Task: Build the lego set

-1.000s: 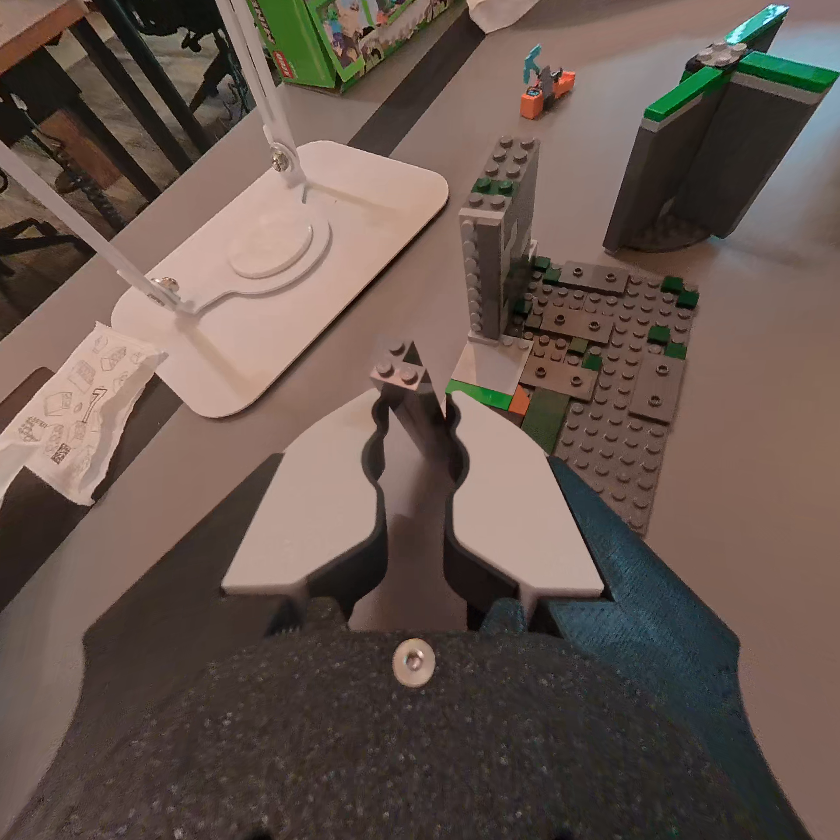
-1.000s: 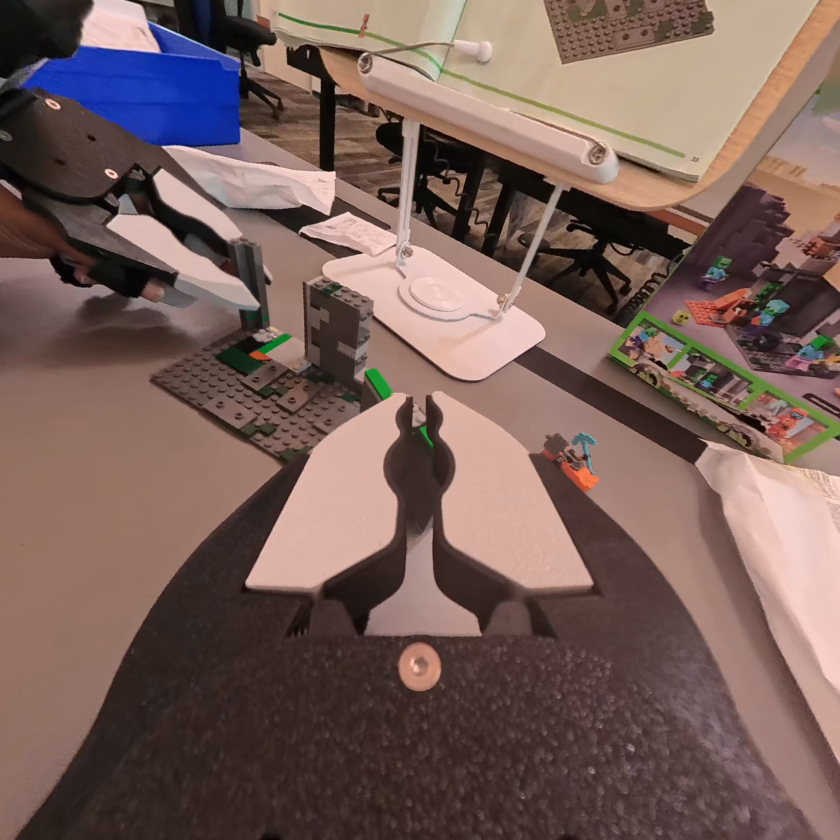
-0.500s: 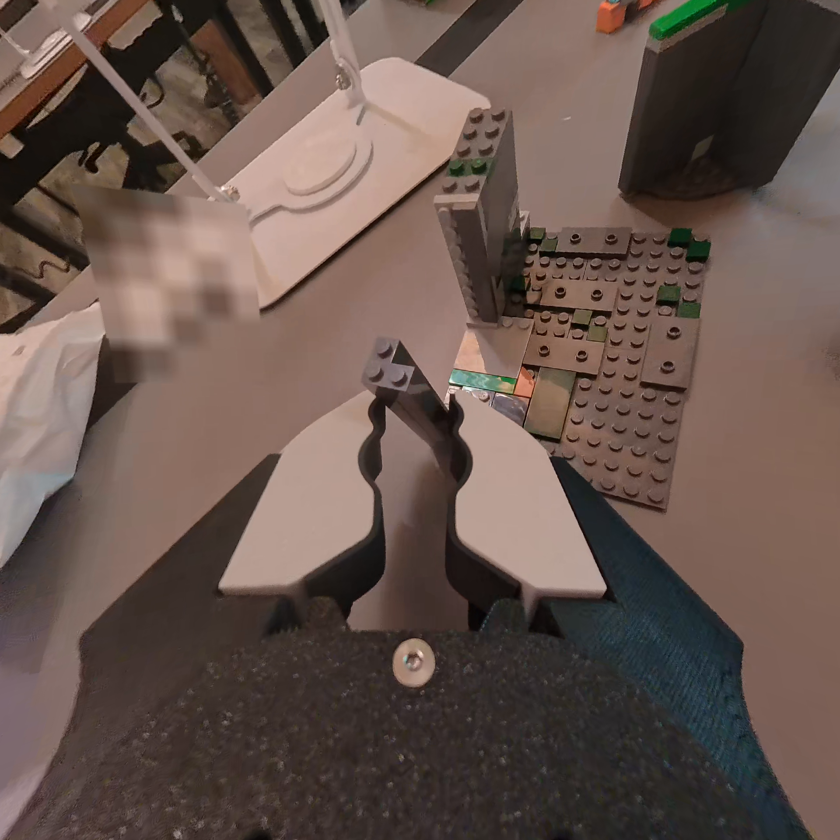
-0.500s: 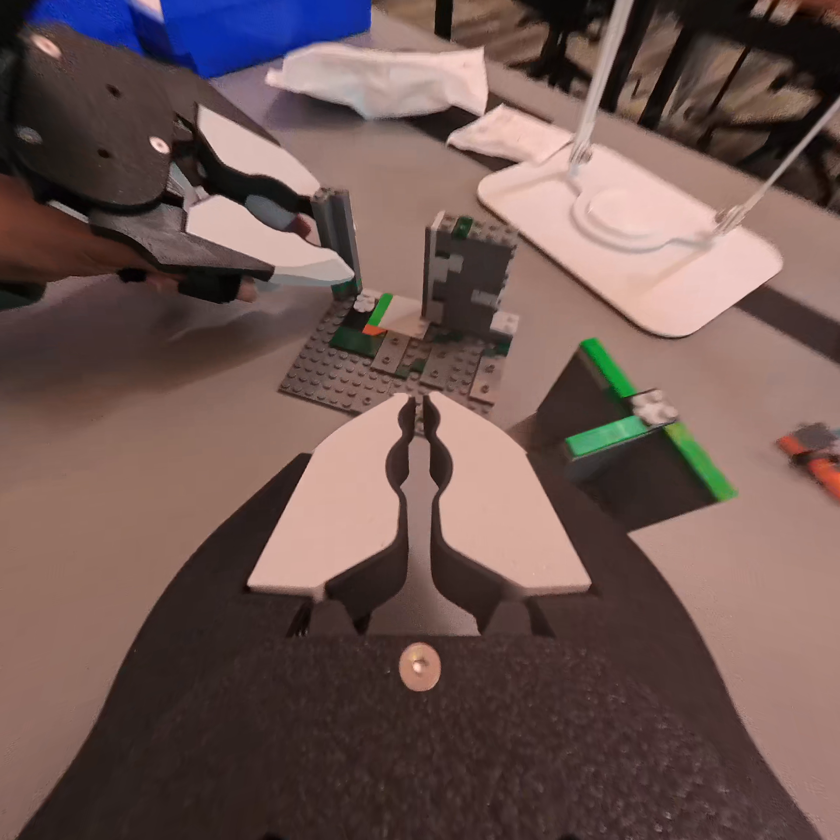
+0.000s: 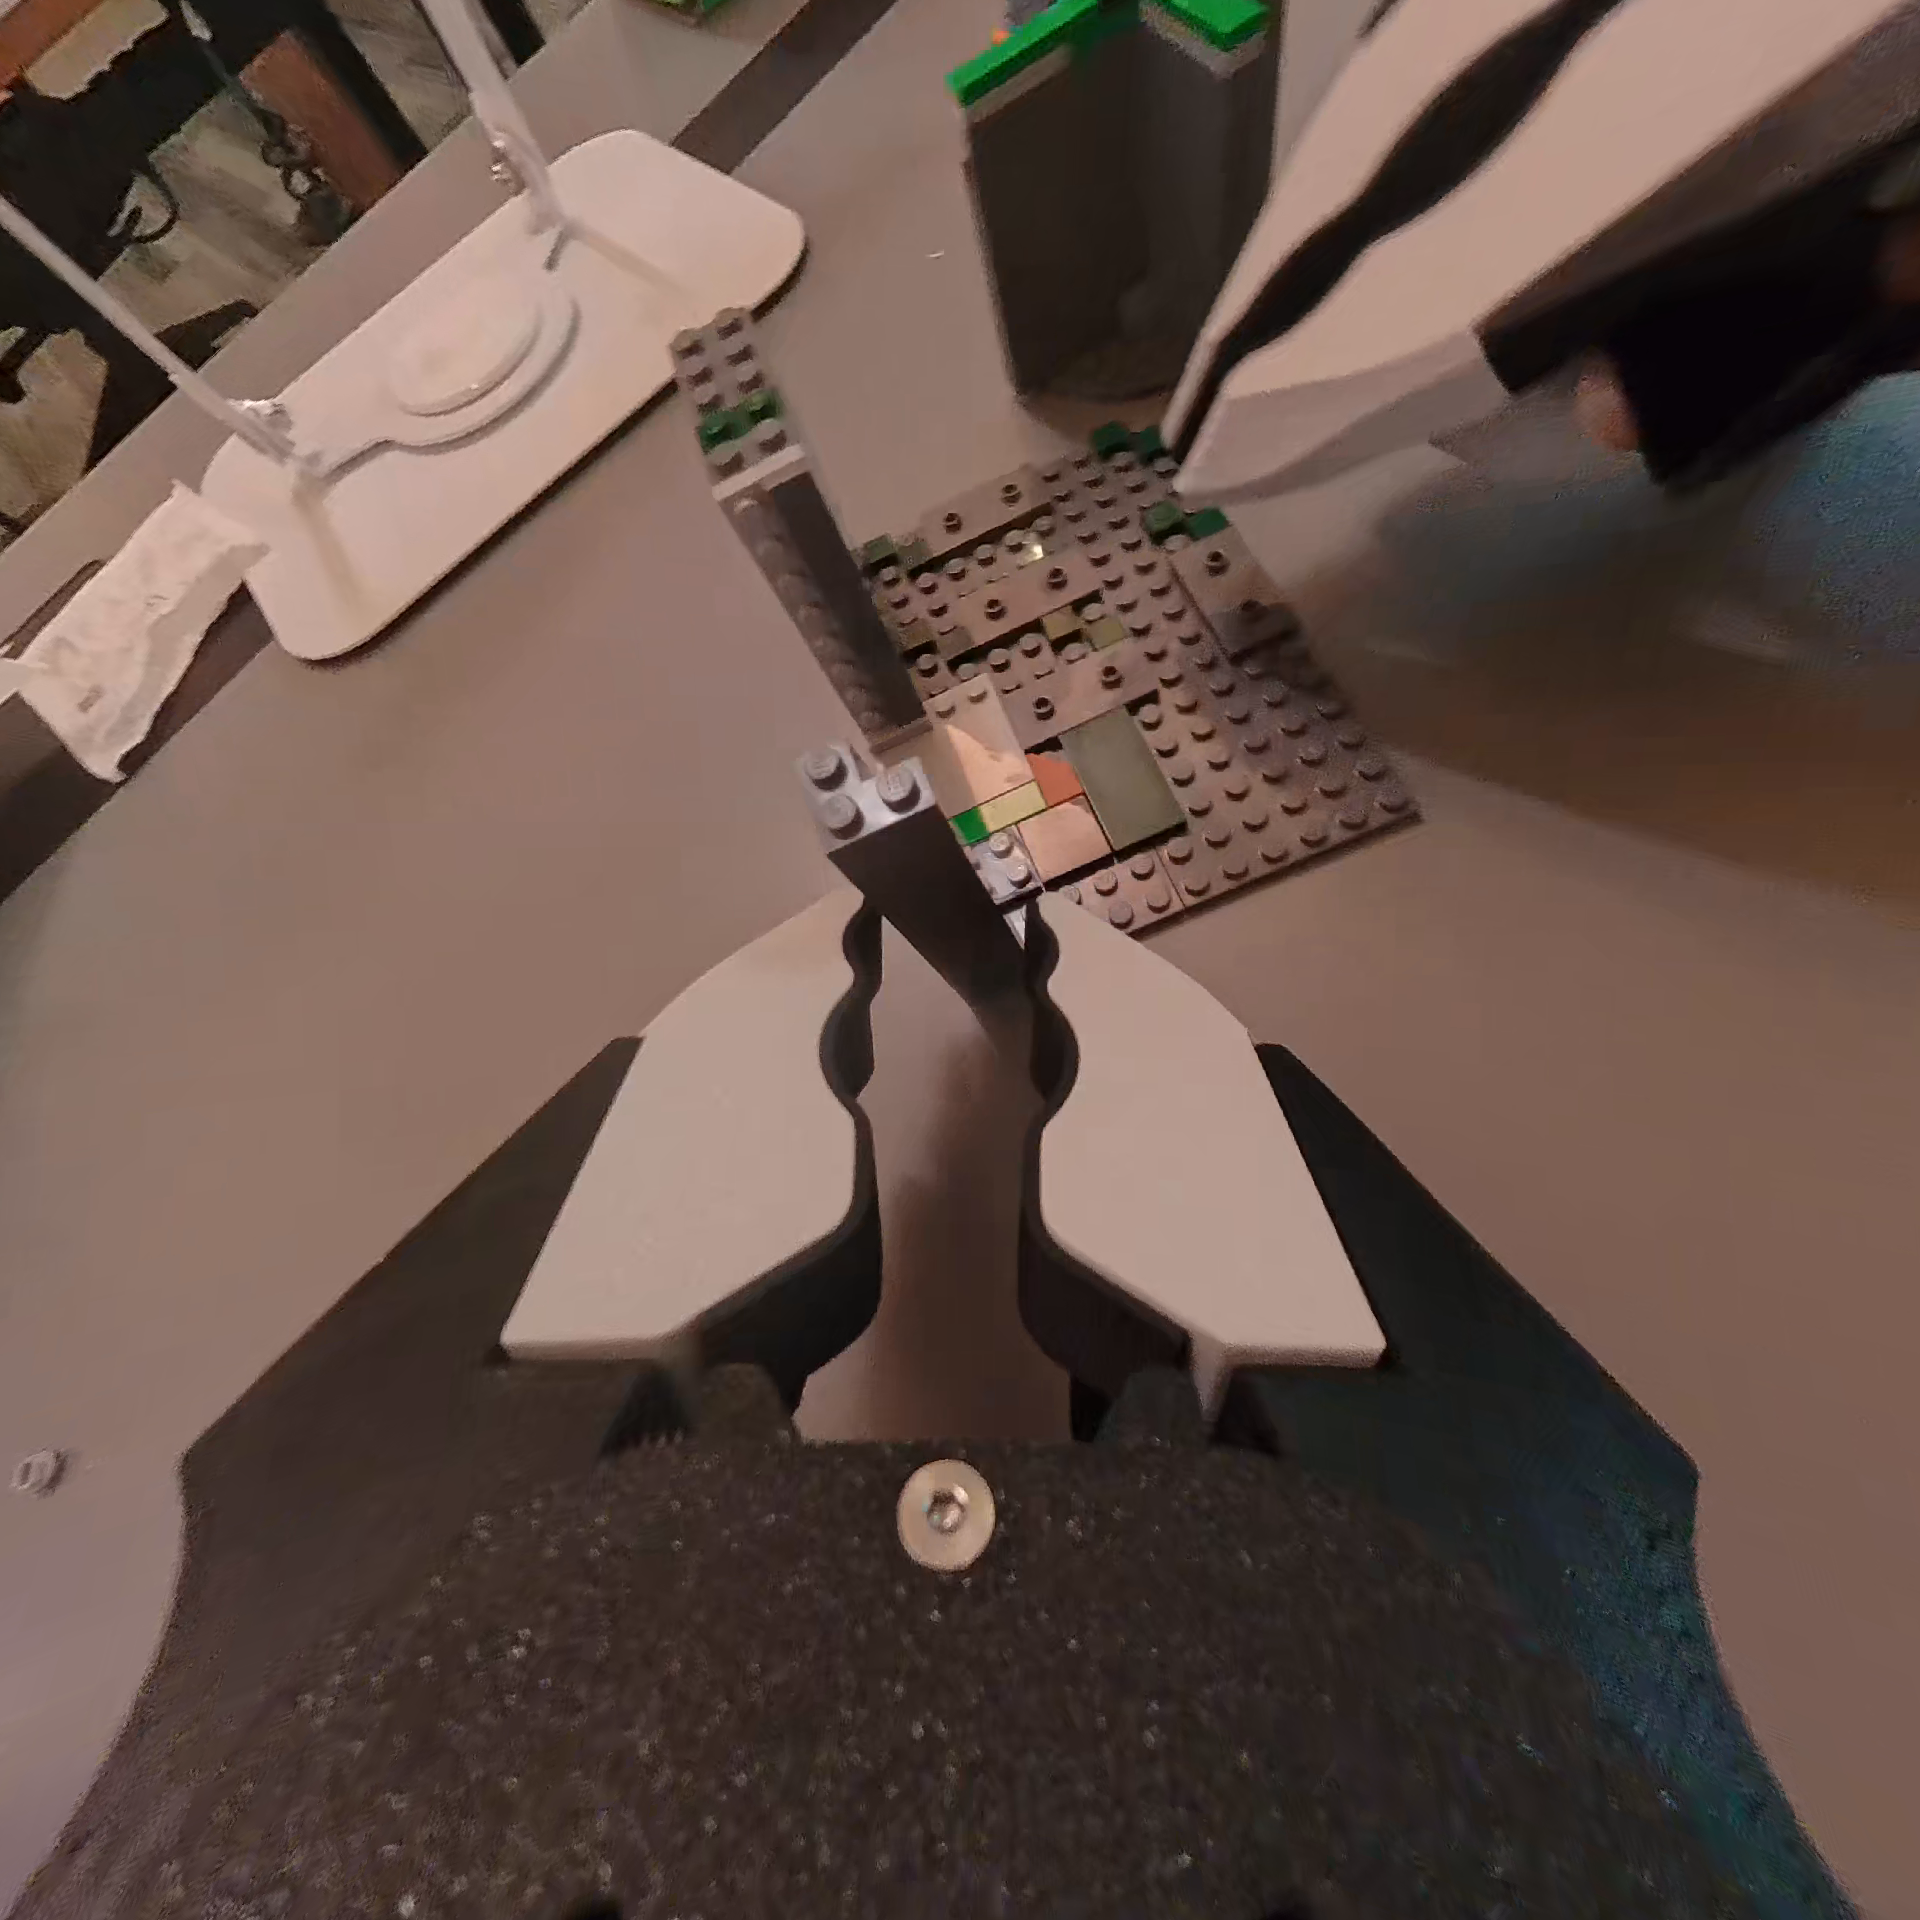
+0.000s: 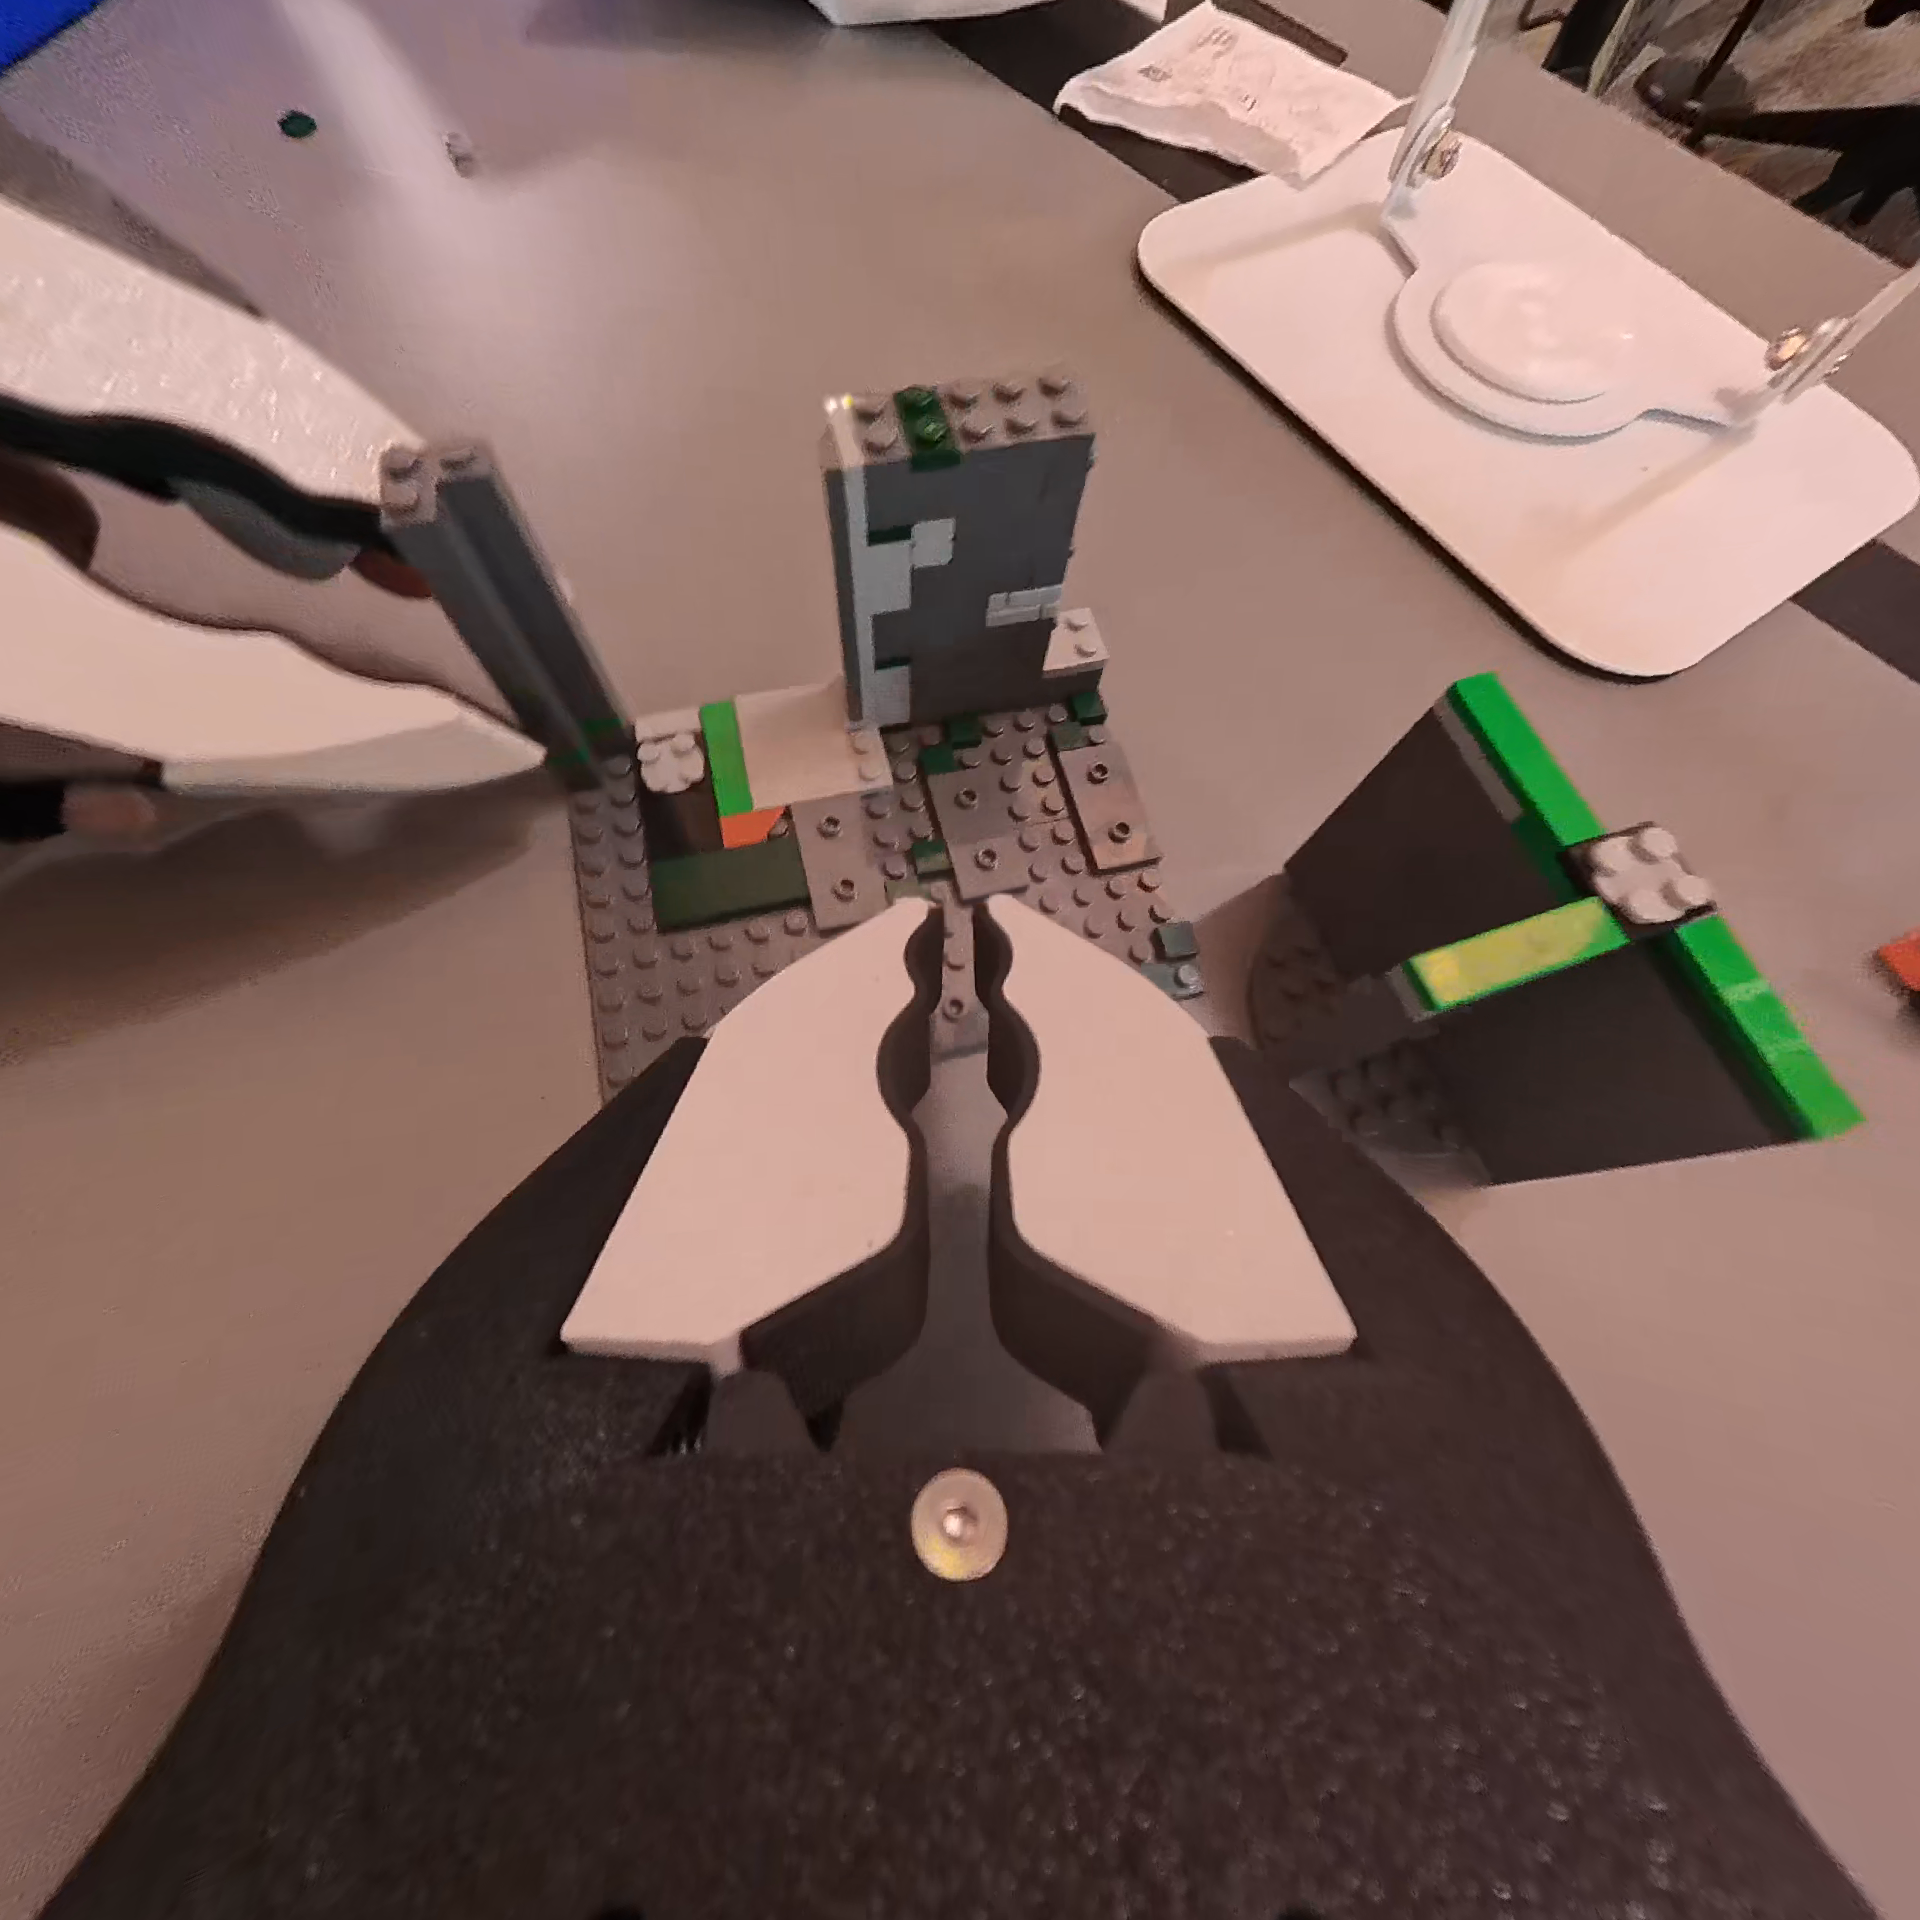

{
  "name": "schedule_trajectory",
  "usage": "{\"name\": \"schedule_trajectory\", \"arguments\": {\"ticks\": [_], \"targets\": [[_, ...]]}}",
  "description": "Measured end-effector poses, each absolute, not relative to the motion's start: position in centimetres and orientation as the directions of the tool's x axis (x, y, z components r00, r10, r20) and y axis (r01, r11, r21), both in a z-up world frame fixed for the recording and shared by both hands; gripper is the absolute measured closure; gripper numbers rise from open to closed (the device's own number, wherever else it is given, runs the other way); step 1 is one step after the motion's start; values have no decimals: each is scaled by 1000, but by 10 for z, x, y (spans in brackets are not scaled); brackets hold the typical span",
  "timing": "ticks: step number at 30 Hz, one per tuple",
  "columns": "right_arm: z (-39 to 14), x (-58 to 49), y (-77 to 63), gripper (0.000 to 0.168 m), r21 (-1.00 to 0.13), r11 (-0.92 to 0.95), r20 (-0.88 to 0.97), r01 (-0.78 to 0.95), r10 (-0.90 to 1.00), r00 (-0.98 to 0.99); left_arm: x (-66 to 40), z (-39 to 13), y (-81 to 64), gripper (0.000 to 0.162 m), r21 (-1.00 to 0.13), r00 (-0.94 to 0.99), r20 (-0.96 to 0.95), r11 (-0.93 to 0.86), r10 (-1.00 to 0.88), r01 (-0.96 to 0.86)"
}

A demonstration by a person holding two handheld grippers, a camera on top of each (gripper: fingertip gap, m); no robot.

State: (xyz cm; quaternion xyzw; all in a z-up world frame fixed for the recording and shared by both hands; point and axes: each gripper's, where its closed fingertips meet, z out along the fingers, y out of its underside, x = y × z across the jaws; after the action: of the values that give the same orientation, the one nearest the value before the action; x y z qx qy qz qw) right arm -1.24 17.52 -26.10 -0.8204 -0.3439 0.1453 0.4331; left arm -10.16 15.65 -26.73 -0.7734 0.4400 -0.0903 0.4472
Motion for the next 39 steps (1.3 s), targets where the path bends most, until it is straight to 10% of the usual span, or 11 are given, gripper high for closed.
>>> {"name": "schedule_trajectory", "arguments": {"ticks": [19,29,39], "targets": [[-188,47,204,165,-909,-314,44,275,583,811,-91,-221,133,143,-852,550,-208,-127,-809,-508],[-244,50,194,121,-791,-538,28,292,444,896,-89,-168,158,150,-937,654,-188,-67,-732,-344],[-254,60,217,160,-769,-476,225,427,424,877,-99,-173,151,151,-949,670,-168,-65,-723,-308]]}}
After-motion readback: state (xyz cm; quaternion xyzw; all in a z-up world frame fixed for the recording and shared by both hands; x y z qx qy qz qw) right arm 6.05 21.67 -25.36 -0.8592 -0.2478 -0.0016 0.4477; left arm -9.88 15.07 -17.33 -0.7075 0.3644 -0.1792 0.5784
